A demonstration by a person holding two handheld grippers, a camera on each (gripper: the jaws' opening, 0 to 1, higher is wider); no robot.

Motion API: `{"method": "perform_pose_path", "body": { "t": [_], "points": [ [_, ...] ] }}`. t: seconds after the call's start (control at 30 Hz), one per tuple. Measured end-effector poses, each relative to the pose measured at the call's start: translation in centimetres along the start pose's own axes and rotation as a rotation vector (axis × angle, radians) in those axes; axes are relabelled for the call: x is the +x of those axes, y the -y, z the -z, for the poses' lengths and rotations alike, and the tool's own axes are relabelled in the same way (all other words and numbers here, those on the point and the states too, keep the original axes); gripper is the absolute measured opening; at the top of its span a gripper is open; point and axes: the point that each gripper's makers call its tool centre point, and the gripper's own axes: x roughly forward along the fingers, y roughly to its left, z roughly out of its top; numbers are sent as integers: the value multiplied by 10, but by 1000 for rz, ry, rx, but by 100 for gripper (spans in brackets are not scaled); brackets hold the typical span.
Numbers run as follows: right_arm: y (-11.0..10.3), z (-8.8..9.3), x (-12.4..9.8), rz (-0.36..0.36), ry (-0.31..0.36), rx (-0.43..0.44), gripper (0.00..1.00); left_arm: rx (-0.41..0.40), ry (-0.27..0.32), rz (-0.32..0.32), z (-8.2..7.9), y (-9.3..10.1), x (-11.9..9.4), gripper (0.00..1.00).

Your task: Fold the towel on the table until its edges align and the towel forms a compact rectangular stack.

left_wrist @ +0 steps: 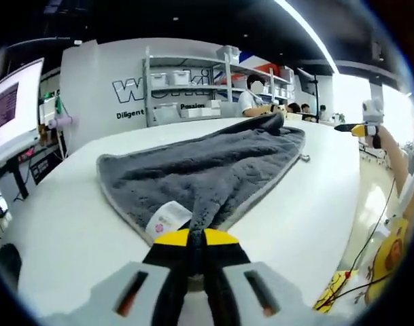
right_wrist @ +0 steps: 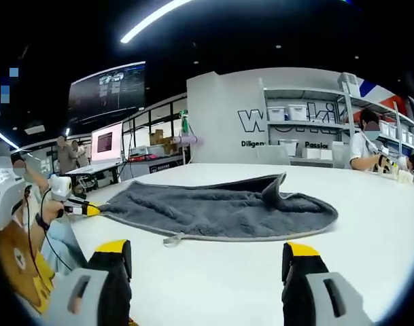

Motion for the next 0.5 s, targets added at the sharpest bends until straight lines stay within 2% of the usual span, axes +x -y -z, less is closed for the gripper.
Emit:
{"method": "perform_pose_path", "body": {
  "t": [0.2, 0.5],
  "points": [
    [-1, -1, -1, 1, 1, -2, 96, 23, -22, -65, 4, -17, -8, 7],
    [-1, -1, -1, 1, 1, -1, 96, 29, -41, -128, 9, -38, -20, 7]
  ]
}}
